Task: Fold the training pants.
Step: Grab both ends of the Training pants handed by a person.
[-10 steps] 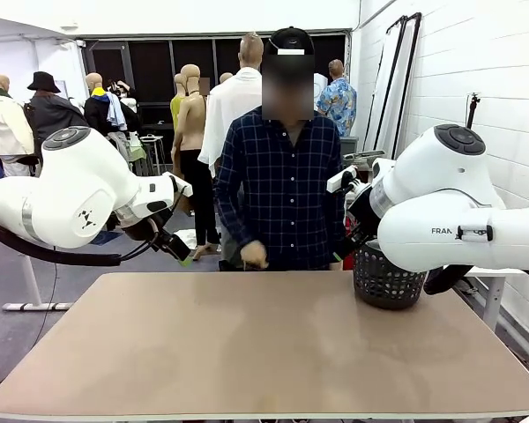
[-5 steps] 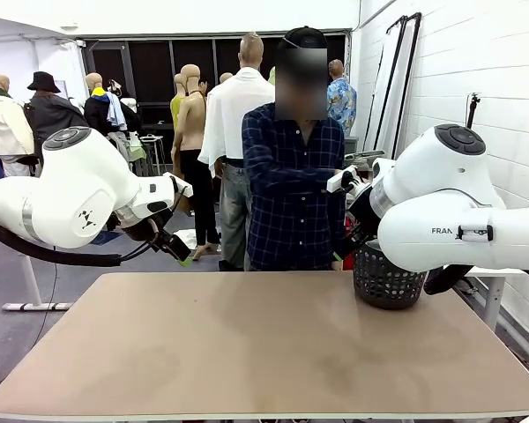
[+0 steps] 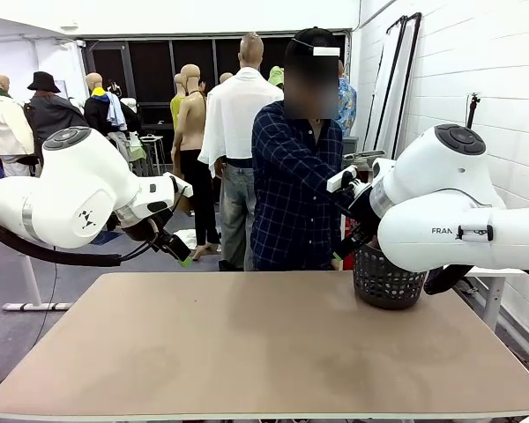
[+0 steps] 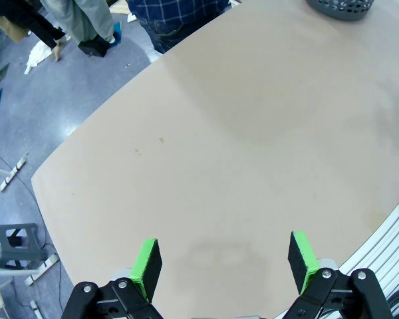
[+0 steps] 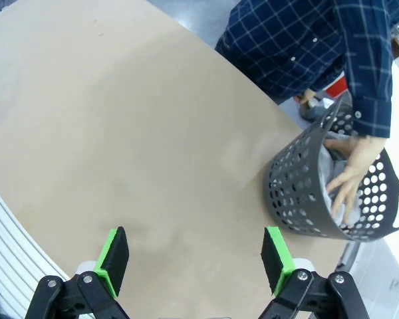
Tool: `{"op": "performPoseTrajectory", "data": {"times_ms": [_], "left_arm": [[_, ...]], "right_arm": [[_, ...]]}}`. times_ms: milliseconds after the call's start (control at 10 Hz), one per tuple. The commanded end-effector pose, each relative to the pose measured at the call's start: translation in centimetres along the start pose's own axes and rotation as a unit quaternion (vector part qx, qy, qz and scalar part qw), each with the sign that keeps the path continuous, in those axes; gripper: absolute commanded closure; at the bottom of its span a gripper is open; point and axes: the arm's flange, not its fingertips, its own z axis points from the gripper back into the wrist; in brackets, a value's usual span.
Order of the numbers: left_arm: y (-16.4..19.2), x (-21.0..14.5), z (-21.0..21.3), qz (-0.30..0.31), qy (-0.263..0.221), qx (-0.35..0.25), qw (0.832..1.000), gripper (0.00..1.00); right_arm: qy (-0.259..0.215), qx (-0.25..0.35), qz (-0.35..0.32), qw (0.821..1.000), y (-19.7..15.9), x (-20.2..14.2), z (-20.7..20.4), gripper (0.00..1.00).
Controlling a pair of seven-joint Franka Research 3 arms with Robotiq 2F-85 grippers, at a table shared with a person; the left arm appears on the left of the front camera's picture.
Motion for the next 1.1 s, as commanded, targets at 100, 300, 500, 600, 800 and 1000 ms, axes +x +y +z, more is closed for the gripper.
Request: {"op": "performPoseTrajectory", "data": {"times_ms": [100,300,500,600,800,1000], "left_arm": [[-0.03,-0.07,-0.04,-0.005,0.002,-0.002,1.000,0.00],[-0.03,-0.07,-0.04,-0.005,0.002,-0.002,1.000,0.00],[-0.03,-0.07,-0.04,-0.005,0.002,-0.002,1.000,0.00],[-0.03,-0.07,-0.04,-0.005,0.002,-0.002,1.000,0.00],[-0.03,-0.07,-0.04,-0.005,0.002,-0.002,1.000,0.00],[-0.03,-0.07,-0.04,-0.005,0.002,-0.002,1.000,0.00]], "right_arm": [[0.000,-0.001,0.001,1.000,0.00,0.00,-0.03,0.00],[0.000,-0.001,0.001,1.000,0.00,0.00,-0.03,0.00],[0.000,-0.001,0.001,1.000,0.00,0.00,-0.03,0.00],[0.000,-0.001,0.001,1.000,0.00,0.00,-0.03,0.00],[0.000,-0.001,0.001,1.000,0.00,0.00,-0.03,0.00],[0.000,-0.001,0.001,1.000,0.00,0.00,-0.03,0.00]]}}
